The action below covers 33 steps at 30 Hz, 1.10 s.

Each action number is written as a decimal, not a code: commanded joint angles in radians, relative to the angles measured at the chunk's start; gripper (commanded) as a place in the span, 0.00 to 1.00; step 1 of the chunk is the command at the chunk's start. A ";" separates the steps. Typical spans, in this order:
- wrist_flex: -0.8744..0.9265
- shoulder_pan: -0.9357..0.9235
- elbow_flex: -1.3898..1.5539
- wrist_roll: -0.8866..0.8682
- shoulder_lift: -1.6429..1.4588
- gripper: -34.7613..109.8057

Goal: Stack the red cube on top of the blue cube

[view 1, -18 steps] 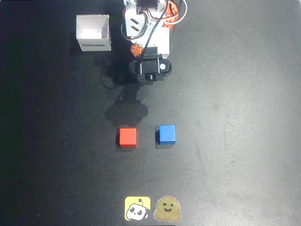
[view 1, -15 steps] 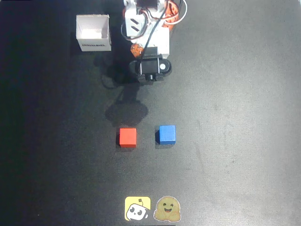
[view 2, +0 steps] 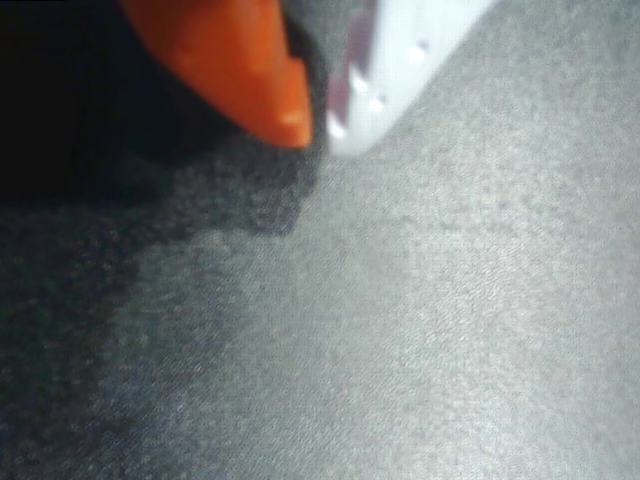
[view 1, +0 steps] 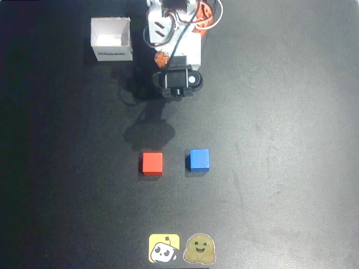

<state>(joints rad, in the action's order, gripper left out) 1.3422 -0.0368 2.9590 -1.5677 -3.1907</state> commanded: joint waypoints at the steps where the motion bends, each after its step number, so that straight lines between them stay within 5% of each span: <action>1: 0.005 -0.006 -0.005 0.002 -0.006 0.24; 33: 0.003 0.005 -0.066 -0.002 0.031 0.24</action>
<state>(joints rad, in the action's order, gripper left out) 1.3422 -0.0368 2.9529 -1.5677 -3.1891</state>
